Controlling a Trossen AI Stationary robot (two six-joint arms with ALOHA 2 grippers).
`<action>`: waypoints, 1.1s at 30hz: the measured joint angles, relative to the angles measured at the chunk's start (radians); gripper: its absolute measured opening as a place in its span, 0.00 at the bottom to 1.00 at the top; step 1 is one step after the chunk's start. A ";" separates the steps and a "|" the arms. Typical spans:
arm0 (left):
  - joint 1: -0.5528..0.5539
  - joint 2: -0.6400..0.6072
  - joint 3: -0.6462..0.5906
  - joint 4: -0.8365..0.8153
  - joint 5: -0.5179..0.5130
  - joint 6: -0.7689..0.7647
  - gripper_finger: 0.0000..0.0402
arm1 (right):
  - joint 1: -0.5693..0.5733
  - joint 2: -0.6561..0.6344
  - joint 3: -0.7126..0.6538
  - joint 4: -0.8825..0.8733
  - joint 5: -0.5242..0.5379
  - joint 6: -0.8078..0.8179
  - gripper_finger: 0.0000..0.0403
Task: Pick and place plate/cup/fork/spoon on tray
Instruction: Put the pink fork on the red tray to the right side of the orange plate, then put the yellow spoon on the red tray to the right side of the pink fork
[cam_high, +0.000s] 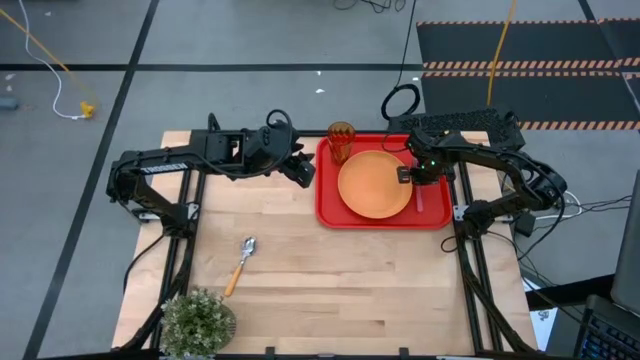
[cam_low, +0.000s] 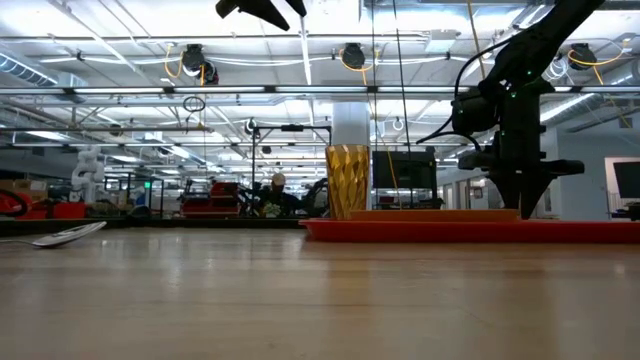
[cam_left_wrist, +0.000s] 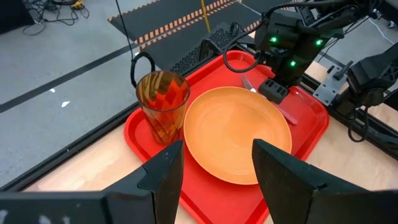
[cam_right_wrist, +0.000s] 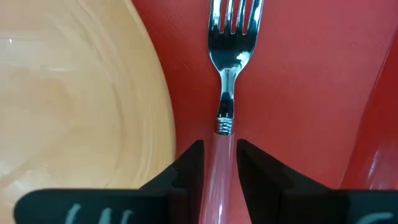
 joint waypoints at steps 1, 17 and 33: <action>0.000 0.000 0.000 0.000 0.000 0.000 0.48 | 0.000 0.000 0.000 0.000 0.000 0.000 0.21; 0.000 0.000 0.000 0.000 0.000 -0.010 0.48 | 0.000 0.000 -0.001 -0.008 0.023 -0.062 0.21; 0.000 0.000 0.000 -0.011 0.001 -0.010 0.48 | 0.000 -0.001 -0.001 0.000 0.133 -0.124 0.01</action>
